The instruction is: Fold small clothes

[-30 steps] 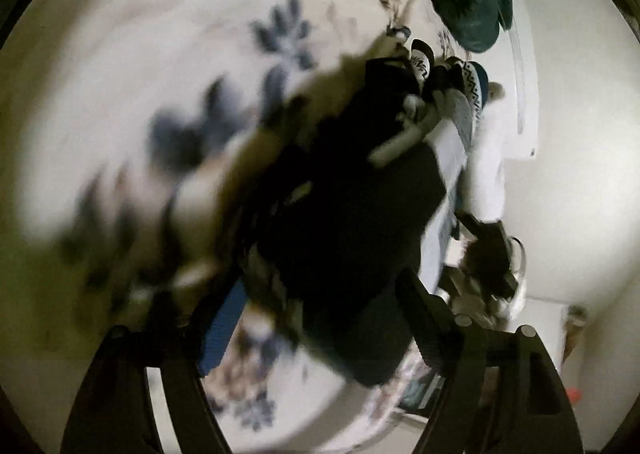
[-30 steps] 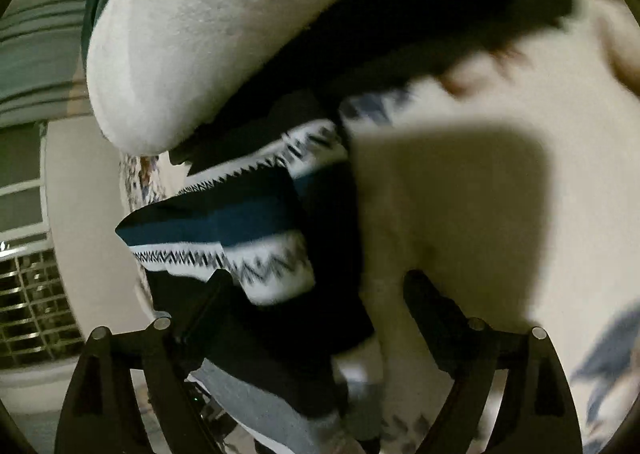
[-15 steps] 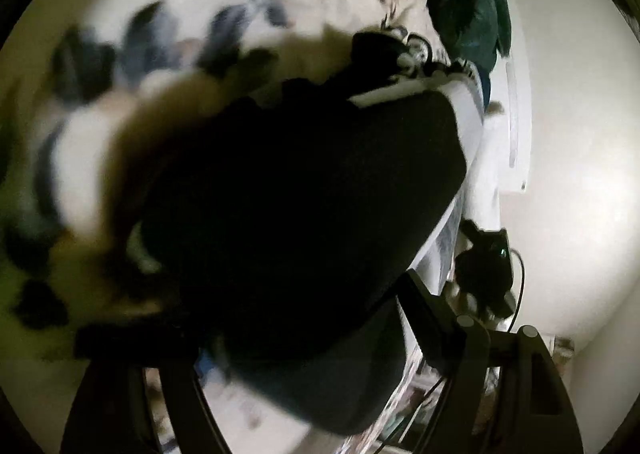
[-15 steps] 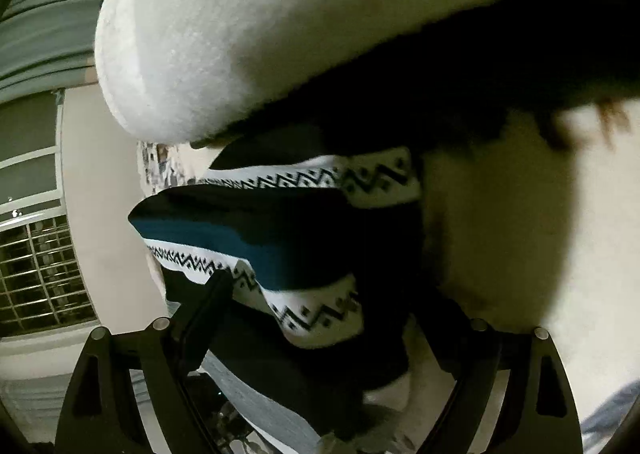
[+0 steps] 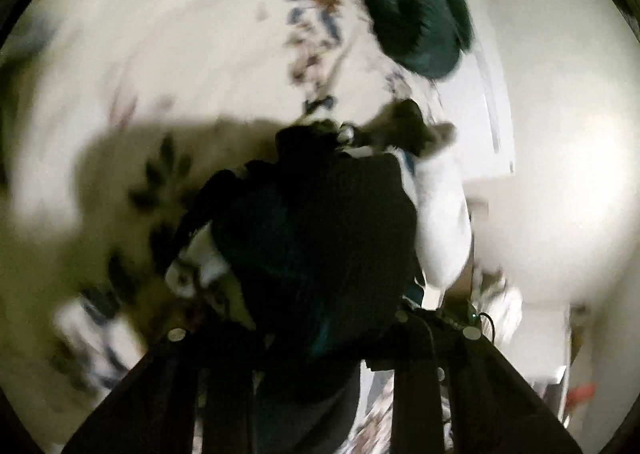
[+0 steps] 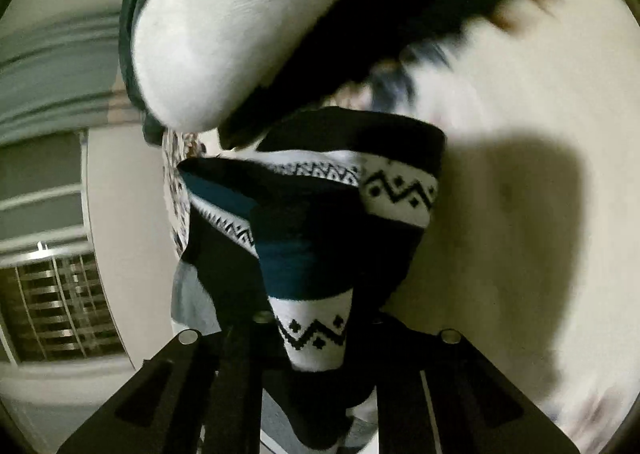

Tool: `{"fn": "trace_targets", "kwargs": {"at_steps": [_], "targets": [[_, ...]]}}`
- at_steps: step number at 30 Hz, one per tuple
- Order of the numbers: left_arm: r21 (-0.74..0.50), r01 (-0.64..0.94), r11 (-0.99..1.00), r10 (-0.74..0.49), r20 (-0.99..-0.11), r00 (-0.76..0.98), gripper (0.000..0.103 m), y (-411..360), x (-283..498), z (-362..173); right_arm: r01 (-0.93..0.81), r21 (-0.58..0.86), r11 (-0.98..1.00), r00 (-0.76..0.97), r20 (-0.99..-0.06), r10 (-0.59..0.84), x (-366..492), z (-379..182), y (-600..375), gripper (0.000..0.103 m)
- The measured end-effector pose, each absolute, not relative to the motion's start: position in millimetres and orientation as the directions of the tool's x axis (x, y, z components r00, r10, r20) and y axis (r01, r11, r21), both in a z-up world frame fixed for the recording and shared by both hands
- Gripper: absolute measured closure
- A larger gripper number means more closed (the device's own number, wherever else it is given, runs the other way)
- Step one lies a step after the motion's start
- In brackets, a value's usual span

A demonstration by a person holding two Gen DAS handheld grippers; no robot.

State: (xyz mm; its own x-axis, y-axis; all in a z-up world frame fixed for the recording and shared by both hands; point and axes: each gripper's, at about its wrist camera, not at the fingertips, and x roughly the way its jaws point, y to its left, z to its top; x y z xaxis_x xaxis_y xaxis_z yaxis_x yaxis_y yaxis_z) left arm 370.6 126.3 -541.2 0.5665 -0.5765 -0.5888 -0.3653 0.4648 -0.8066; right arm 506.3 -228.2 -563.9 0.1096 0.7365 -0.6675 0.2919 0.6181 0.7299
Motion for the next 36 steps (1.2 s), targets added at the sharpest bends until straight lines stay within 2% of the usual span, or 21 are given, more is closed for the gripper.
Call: {"fn": "trace_targets", "kwargs": {"at_steps": [6,11,14,16,19,20,22,23,25,26,30,36], "targets": [[-0.74,-0.269,0.616,-0.626,-0.667,0.404,0.08,153,368,-521,0.434,0.709,0.556,0.171,-0.671,0.722,394,-532,-232,0.09],[-0.577,-0.3,0.76,-0.535,-0.817,0.215,0.067,142,352,-563,0.512,0.623,0.591,0.099,-0.727,0.68,302,-537,-221,0.088],[-0.56,-0.343,0.755,-0.51,-0.829,0.231,0.053,141,343,-577,0.562,0.538,0.628,0.029,-0.772,0.635,286,-560,-223,0.077],[-0.534,-0.358,0.766,-0.474,-0.845,0.247,0.044,141,340,-573,0.549,0.507,0.664,-0.001,-0.794,0.608,287,-558,-224,0.055],[-0.422,-0.332,0.843,-0.345,-0.899,0.269,0.04,133,333,-545,0.497,0.484,0.72,-0.008,-0.827,0.562,288,-540,-229,0.038],[-0.398,-0.322,0.859,-0.318,-0.908,0.274,0.029,131,332,-535,0.48,0.469,0.741,-0.021,-0.839,0.544,286,-532,-230,0.036],[-0.36,-0.31,0.88,-0.27,-0.916,0.297,0.013,127,328,-513,0.462,0.444,0.768,-0.041,-0.854,0.519,281,-515,-234,0.035],[-0.347,-0.306,0.887,-0.25,-0.916,0.315,0.01,125,324,-500,0.46,0.433,0.775,-0.05,-0.859,0.509,285,-513,-243,0.035],[-0.311,-0.293,0.904,-0.207,-0.919,0.336,0.007,119,316,-478,0.45,0.42,0.788,-0.063,-0.865,0.497,280,-496,-247,0.026],[-0.282,-0.285,0.916,-0.177,-0.922,0.345,0.003,115,312,-468,0.445,0.41,0.796,-0.071,-0.87,0.488,277,-483,-249,0.025],[-0.197,-0.281,0.939,-0.098,-0.939,0.329,0.001,91,305,-469,0.383,0.377,0.844,-0.06,-0.901,0.43,289,-433,-248,0.02],[-0.128,-0.301,0.945,-0.053,-0.968,0.247,0.001,54,317,-529,0.204,0.302,0.931,-0.016,-0.95,0.312,361,-418,-227,0.02]]}}
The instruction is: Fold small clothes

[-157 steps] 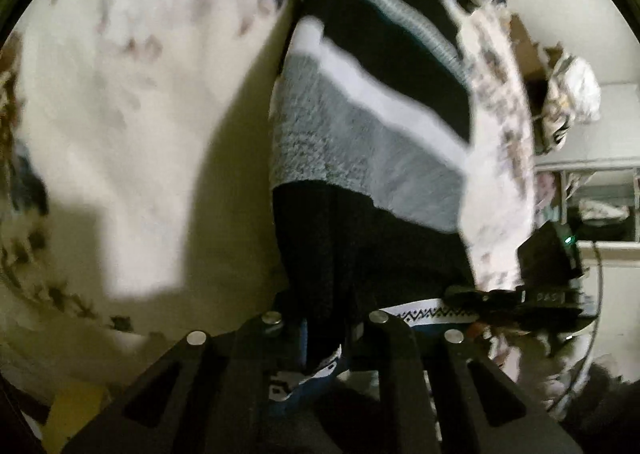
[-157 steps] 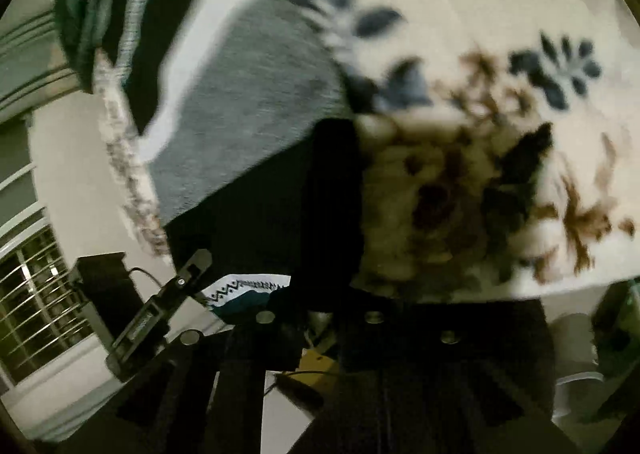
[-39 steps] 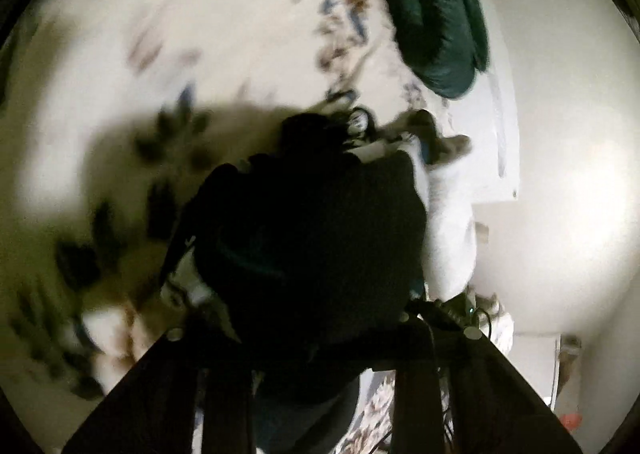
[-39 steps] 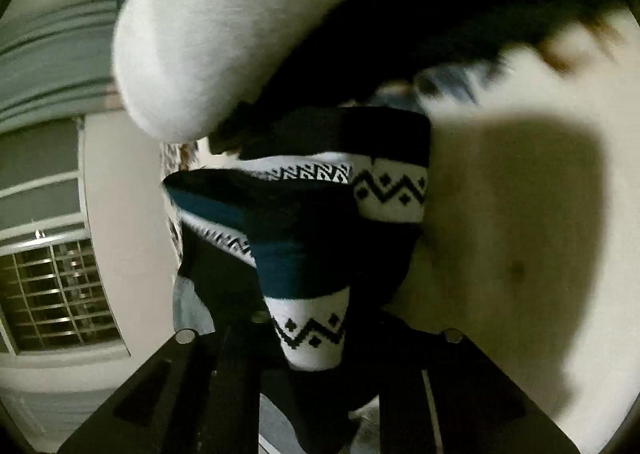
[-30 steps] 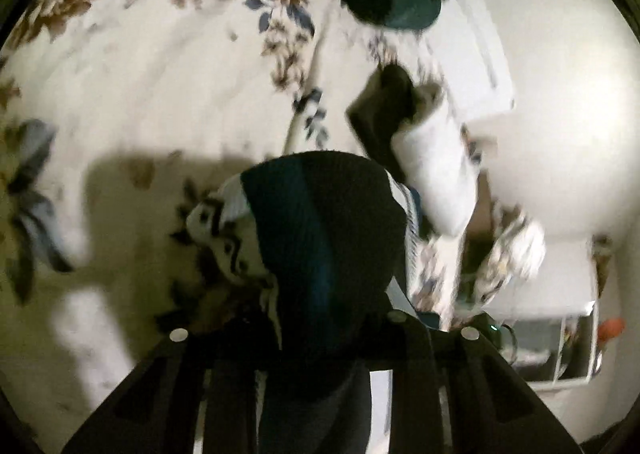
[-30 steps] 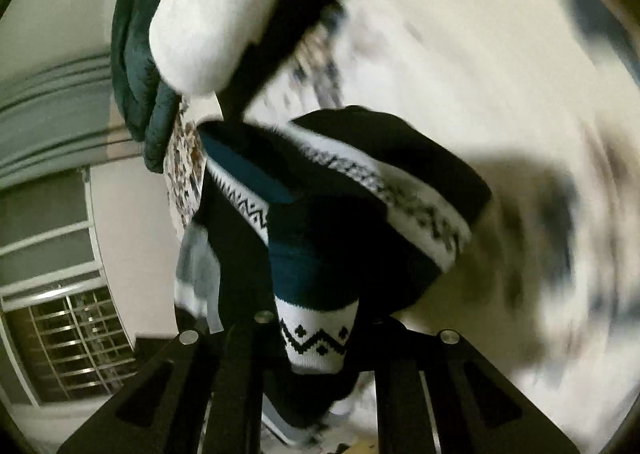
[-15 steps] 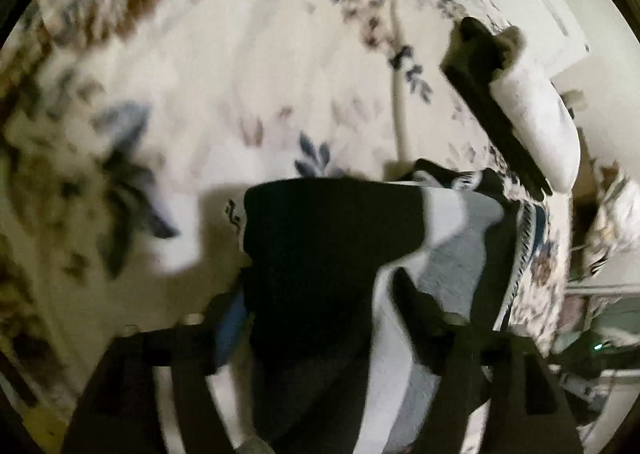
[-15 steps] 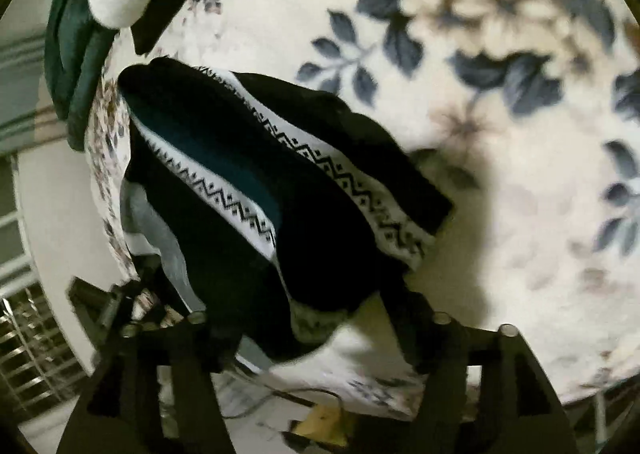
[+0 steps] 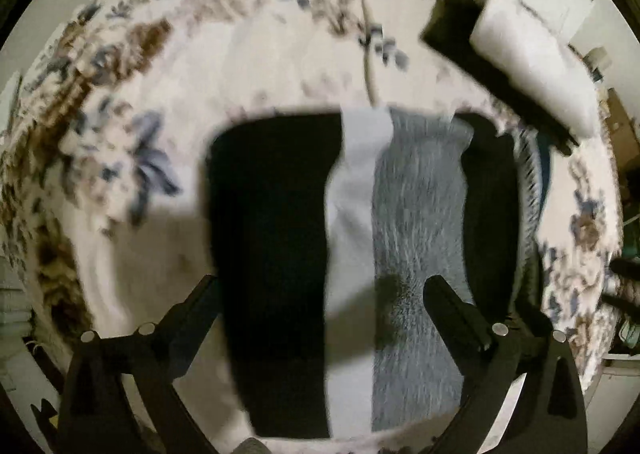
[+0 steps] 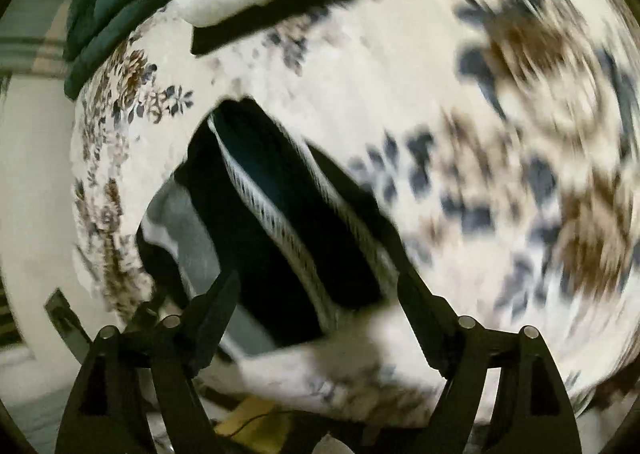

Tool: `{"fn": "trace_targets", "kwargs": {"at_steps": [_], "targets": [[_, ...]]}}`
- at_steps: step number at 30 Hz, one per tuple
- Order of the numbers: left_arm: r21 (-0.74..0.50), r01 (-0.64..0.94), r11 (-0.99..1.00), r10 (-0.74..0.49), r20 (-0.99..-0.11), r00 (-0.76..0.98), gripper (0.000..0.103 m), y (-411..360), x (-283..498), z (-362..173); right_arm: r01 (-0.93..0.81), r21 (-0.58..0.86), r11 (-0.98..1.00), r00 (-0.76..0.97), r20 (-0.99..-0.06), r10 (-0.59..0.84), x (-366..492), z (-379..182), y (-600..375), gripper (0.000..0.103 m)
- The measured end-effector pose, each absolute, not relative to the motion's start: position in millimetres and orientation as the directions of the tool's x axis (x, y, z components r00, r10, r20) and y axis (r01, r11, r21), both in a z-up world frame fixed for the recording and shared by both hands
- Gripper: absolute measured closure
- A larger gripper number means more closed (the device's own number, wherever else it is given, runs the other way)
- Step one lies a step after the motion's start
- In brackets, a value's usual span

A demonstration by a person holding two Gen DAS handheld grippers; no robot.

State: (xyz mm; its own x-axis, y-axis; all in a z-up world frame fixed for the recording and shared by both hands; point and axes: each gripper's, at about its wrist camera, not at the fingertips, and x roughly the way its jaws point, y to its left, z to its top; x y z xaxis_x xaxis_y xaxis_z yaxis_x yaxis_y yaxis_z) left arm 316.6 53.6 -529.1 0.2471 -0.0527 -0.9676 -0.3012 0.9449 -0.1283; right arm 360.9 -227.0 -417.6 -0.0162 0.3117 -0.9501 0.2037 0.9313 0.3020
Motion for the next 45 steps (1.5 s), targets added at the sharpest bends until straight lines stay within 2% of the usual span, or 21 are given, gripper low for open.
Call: {"fn": "trace_targets", "kwargs": {"at_steps": [3,8,20,23,24,26,27,29,32,35,39,41,42,43,44,45], "targets": [[-0.148,-0.326,0.934,-0.081,-0.975,0.209,0.001,45,319,-551,0.094,0.245,0.965,-0.013,-0.969,0.247,399,-432,-210,0.02],[-0.151,-0.337,0.929,-0.086,-0.976,0.201,0.0,42,322,-562,0.005,0.209,0.978,-0.035,-0.977,0.209,438,-465,-174,0.02],[-0.195,-0.387,0.901,-0.116,-0.969,0.219,0.0,50,334,-584,-0.055,0.196,0.979,-0.066,-0.979,0.193,458,-498,-145,0.021],[-0.191,-0.395,0.899,-0.118,-0.972,0.201,0.0,51,336,-583,-0.065,0.215,0.974,-0.069,-0.975,0.211,460,-504,-140,0.034],[-0.181,-0.388,0.904,-0.11,-0.974,0.199,0.0,51,336,-578,-0.072,0.222,0.972,-0.07,-0.974,0.217,460,-506,-138,0.043],[-0.165,-0.382,0.909,-0.083,-0.971,0.222,0.0,54,332,-562,-0.094,0.228,0.969,-0.071,-0.972,0.222,460,-508,-134,0.068],[-0.152,-0.381,0.912,-0.062,-0.969,0.237,0.0,57,329,-552,-0.1,0.23,0.968,-0.065,-0.972,0.224,459,-508,-133,0.091],[-0.13,-0.381,0.915,-0.015,-0.957,0.289,0.0,69,320,-527,-0.079,0.237,0.968,-0.034,-0.971,0.235,458,-502,-135,0.094],[-0.085,-0.405,0.91,0.063,-0.939,0.338,0.0,98,315,-499,-0.073,0.241,0.968,0.065,-0.967,0.245,458,-468,-145,0.095],[-0.066,-0.436,0.898,0.092,-0.939,0.332,0.0,127,323,-501,-0.045,0.225,0.973,0.124,-0.966,0.229,464,-449,-159,0.095],[-0.124,-0.436,0.891,0.001,-0.961,0.275,0.0,147,346,-537,-0.002,0.215,0.977,0.025,-0.976,0.215,483,-481,-168,0.093],[-0.179,-0.438,0.881,-0.061,-0.961,0.271,0.001,150,355,-551,0.01,0.236,0.972,-0.045,-0.971,0.236,492,-498,-167,0.081],[-0.211,-0.439,0.873,-0.092,-0.956,0.278,0.004,152,360,-557,0.021,0.238,0.971,-0.048,-0.97,0.239,495,-500,-168,0.07],[-0.237,-0.442,0.865,-0.114,-0.951,0.288,0.019,154,364,-559,0.026,0.249,0.968,-0.038,-0.968,0.249,497,-500,-168,0.058],[-0.298,-0.441,0.846,-0.164,-0.934,0.317,0.051,156,366,-561,0.023,0.262,0.965,-0.025,-0.964,0.263,501,-499,-169,0.051],[-0.352,-0.44,0.826,-0.209,-0.917,0.341,0.069,156,367,-562,0.025,0.271,0.962,-0.021,-0.962,0.272,502,-500,-169,0.042]]}}
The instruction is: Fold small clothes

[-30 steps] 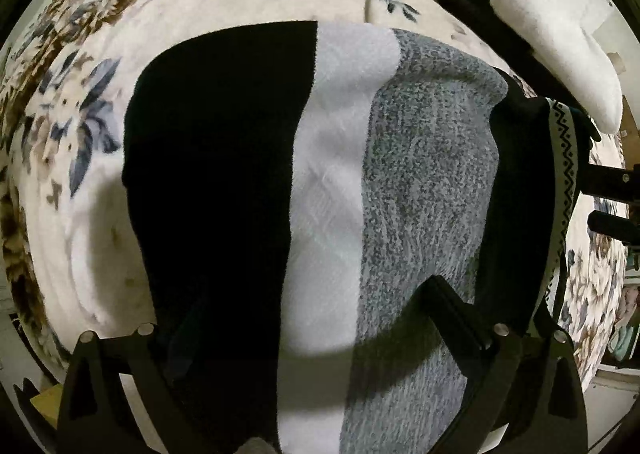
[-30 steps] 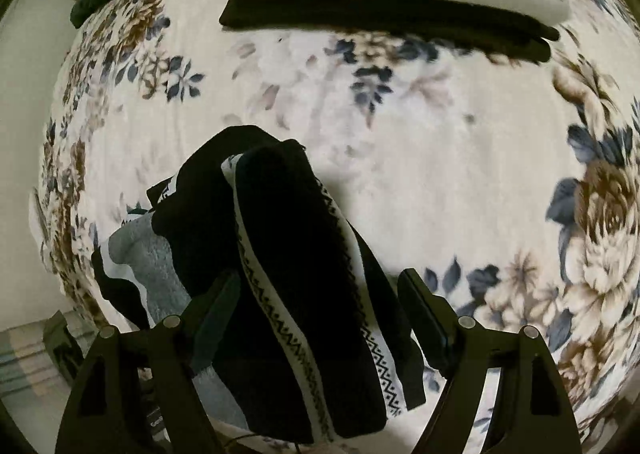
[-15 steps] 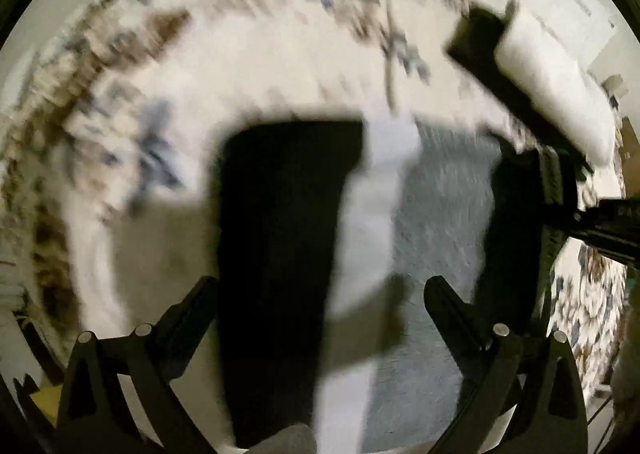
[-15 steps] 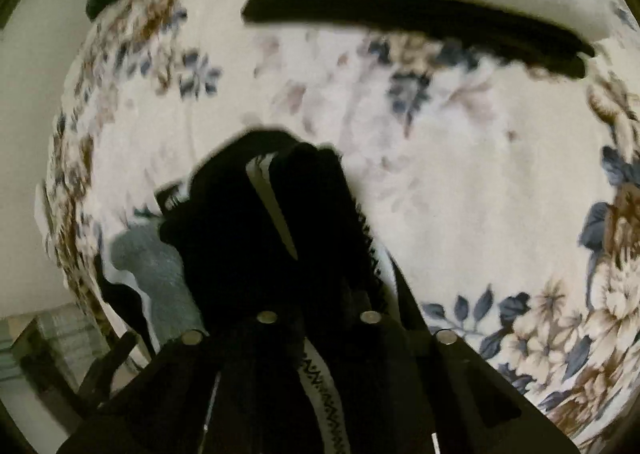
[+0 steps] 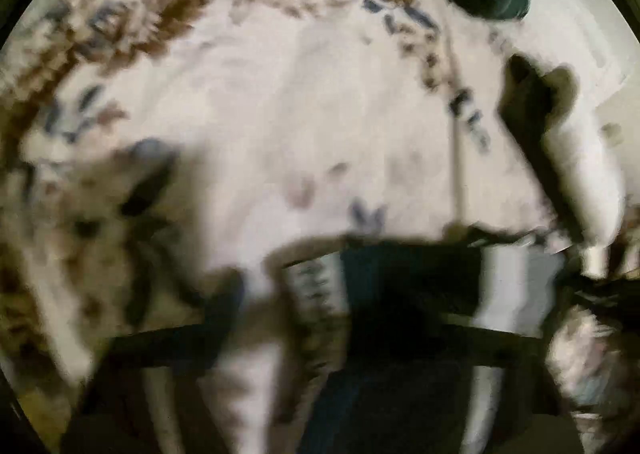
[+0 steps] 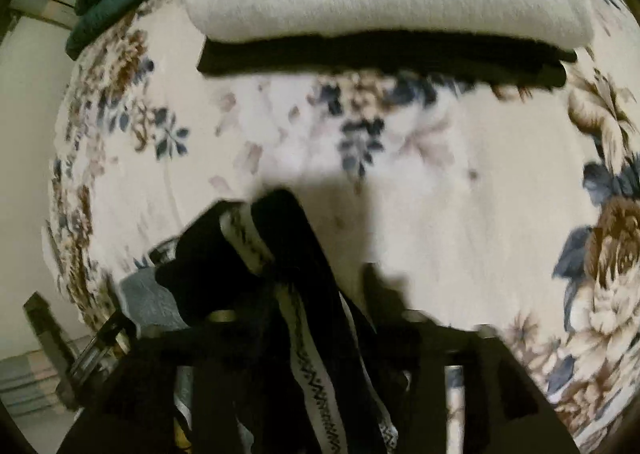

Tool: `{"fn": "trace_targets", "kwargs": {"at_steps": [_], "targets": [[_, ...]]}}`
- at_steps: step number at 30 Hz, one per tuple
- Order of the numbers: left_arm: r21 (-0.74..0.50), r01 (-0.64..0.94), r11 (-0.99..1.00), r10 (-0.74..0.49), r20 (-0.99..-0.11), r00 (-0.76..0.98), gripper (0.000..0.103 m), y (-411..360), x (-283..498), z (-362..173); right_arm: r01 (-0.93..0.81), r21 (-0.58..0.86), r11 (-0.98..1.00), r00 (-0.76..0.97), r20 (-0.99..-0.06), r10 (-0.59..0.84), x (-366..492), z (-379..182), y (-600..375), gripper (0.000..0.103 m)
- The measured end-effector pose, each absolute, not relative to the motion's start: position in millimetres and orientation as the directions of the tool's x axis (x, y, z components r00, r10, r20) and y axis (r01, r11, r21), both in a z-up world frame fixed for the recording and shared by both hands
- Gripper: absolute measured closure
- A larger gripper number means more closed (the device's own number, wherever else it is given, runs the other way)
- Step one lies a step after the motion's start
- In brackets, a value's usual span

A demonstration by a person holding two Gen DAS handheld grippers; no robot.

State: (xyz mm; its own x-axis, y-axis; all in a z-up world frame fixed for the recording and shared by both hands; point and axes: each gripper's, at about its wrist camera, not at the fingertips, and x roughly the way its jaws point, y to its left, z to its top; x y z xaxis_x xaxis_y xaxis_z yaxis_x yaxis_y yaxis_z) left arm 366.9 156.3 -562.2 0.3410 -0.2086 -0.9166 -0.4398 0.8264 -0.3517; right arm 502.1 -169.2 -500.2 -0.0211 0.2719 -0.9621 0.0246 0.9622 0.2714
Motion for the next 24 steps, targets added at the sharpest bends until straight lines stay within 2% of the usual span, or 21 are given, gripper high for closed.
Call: {"fn": "trace_targets", "kwargs": {"at_steps": [2,3,4,5,6,10,14,15,18,19,20,24], "targets": [[-0.377,-0.46,0.804,-0.221,-0.907,0.358,0.08,160,370,-561,0.05,0.302,0.952,-0.046,-0.951,0.305,509,-510,-170,0.041],[-0.388,-0.46,0.798,-0.224,-0.901,0.371,0.081,160,371,-558,0.074,0.328,0.942,-0.072,-0.94,0.333,512,-519,-170,0.042],[-0.389,-0.46,0.798,-0.223,-0.9,0.374,0.082,160,372,-555,0.09,0.358,0.929,-0.08,-0.928,0.365,514,-524,-170,0.066],[-0.39,-0.463,0.796,-0.223,-0.9,0.376,0.082,160,373,-554,0.088,0.388,0.918,-0.07,-0.916,0.394,516,-524,-167,0.084],[-0.393,-0.465,0.793,-0.224,-0.899,0.376,0.082,161,374,-554,0.072,0.392,0.917,-0.062,-0.916,0.397,517,-522,-163,0.094],[-0.418,-0.498,0.76,-0.248,-0.894,0.372,0.081,175,384,-570,0.053,0.323,0.945,0.099,-0.943,0.317,527,-492,-156,0.098],[-0.393,-0.501,0.771,-0.236,-0.907,0.348,0.074,173,383,-562,0.074,0.319,0.945,-0.011,-0.947,0.321,537,-507,-153,0.096],[-0.369,-0.488,0.791,-0.213,-0.914,0.346,0.072,170,379,-554,0.071,0.316,0.946,-0.036,-0.947,0.319,535,-506,-156,0.088],[-0.264,-0.451,0.853,-0.098,-0.929,0.358,0.043,159,358,-528,0.081,0.326,0.942,-0.045,-0.943,0.33,510,-488,-180,0.054],[-0.235,-0.443,0.865,-0.065,-0.929,0.365,0.019,156,349,-521,0.095,0.339,0.936,-0.055,-0.937,0.345,495,-483,-191,0.049],[-0.222,-0.439,0.871,-0.05,-0.928,0.369,0.006,155,342,-517,0.115,0.35,0.93,-0.07,-0.931,0.359,480,-480,-201,0.049],[-0.187,-0.456,0.87,-0.022,-0.939,0.343,0.006,147,304,-510,0.238,0.365,0.9,-0.145,-0.903,0.405,414,-486,-243,0.048]]}}
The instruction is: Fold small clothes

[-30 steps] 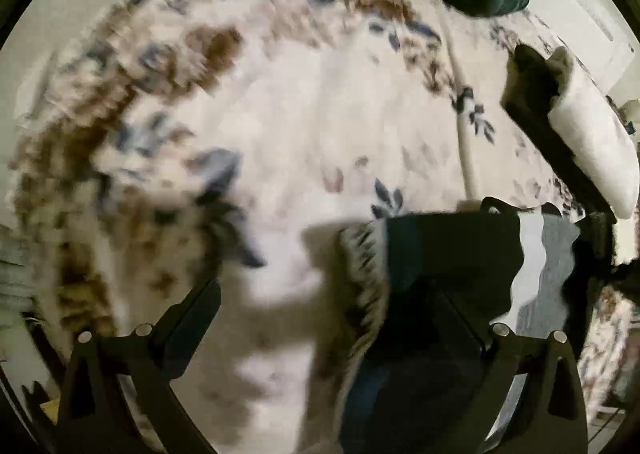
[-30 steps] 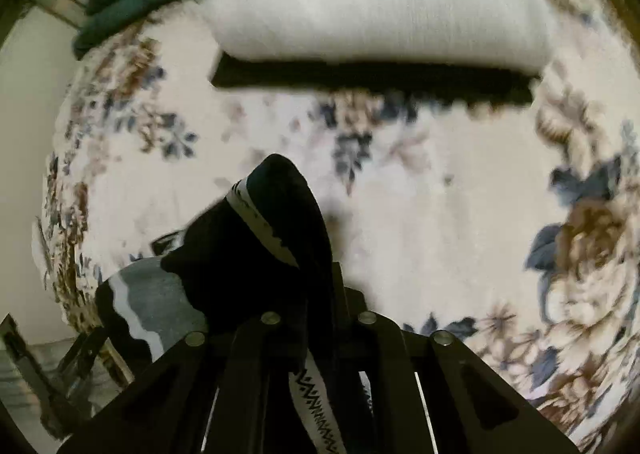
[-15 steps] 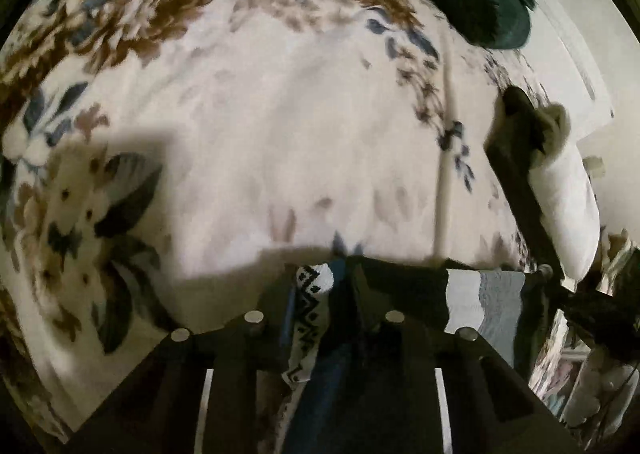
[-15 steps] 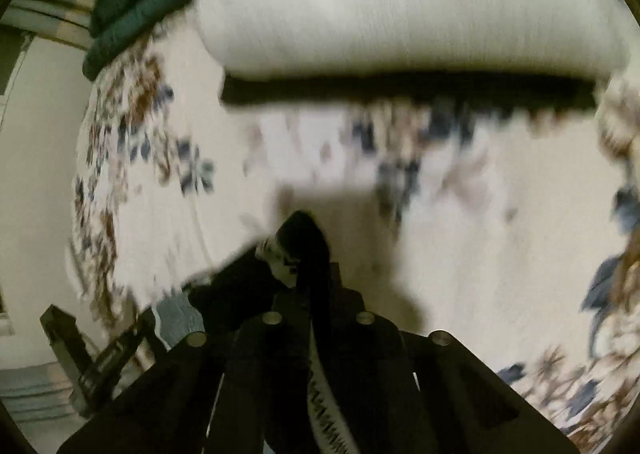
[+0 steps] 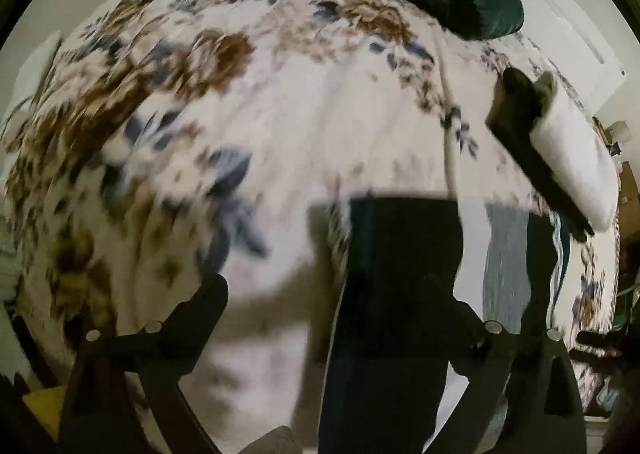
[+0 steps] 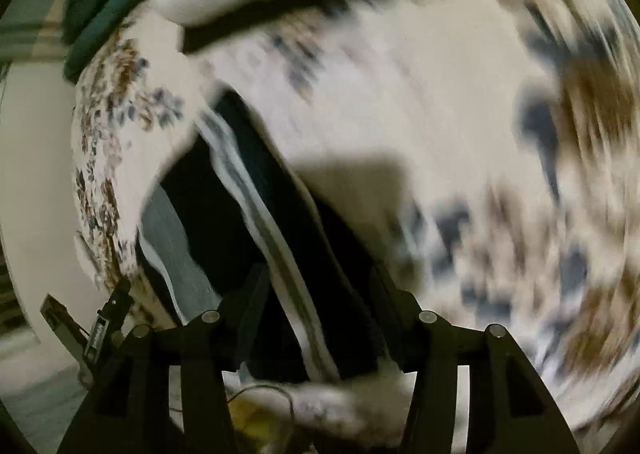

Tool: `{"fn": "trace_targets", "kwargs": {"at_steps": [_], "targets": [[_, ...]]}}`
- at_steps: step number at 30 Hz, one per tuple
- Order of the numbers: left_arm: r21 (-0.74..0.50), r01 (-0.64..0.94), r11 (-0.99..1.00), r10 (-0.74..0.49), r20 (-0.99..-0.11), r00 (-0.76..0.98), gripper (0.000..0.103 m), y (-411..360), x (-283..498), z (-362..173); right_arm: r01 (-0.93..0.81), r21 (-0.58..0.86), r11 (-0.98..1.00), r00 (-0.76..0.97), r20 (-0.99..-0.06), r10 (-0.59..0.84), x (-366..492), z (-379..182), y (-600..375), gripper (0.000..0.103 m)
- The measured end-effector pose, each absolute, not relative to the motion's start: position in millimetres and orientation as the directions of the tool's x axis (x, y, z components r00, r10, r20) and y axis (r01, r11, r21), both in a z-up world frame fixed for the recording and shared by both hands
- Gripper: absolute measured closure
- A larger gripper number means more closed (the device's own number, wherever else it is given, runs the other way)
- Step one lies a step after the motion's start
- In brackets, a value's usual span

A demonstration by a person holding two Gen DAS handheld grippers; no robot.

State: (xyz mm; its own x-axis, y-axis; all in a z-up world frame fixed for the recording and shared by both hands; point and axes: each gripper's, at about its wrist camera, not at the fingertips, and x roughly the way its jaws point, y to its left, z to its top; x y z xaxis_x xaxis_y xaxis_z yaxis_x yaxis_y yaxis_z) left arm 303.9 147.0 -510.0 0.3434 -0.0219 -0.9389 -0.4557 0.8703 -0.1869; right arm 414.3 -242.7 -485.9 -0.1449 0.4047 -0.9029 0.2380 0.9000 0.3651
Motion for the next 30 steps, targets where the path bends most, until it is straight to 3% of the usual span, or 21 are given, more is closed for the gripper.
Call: {"fn": "trace_targets", "kwargs": {"at_steps": [7,8,9,11,17,19,23,24,27,30], "targets": [[-0.138,-0.499,0.856,-0.023,-0.973,0.23,0.006,130,253,-532,0.473,0.476,0.741,-0.157,-0.783,0.602,341,-532,-263,0.05],[-0.13,-0.501,0.855,-0.024,-0.977,0.212,0.006,127,247,-536,0.482,0.483,0.731,-0.133,-0.785,0.605,336,-533,-260,0.058],[-0.126,-0.504,0.854,-0.025,-0.979,0.203,0.006,125,242,-538,0.477,0.484,0.733,-0.109,-0.795,0.596,335,-530,-259,0.094],[-0.124,-0.507,0.853,-0.029,-0.981,0.192,0.006,122,234,-540,0.436,0.466,0.77,-0.06,-0.839,0.542,333,-515,-257,0.1],[-0.14,-0.508,0.85,-0.058,-0.983,0.175,0.006,114,226,-545,0.39,0.329,0.86,0.024,-0.937,0.347,334,-474,-291,0.103],[-0.149,-0.514,0.845,-0.07,-0.983,0.17,0.006,111,223,-547,0.387,0.275,0.88,-0.014,-0.953,0.304,337,-482,-301,0.103],[-0.169,-0.531,0.83,-0.094,-0.982,0.165,0.006,107,210,-545,0.497,0.322,0.806,-0.088,-0.905,0.416,323,-507,-323,0.1],[-0.183,-0.546,0.818,-0.109,-0.98,0.165,0.006,107,206,-544,0.515,0.37,0.773,-0.07,-0.881,0.468,319,-510,-324,0.092],[-0.284,-0.627,0.725,-0.207,-0.959,0.194,0.006,111,187,-547,0.544,0.51,0.666,0.006,-0.796,0.605,307,-511,-321,0.057],[-0.421,-0.7,0.576,-0.351,-0.901,0.254,0.007,115,177,-565,0.549,0.565,0.616,0.017,-0.745,0.667,304,-521,-299,0.053]]}}
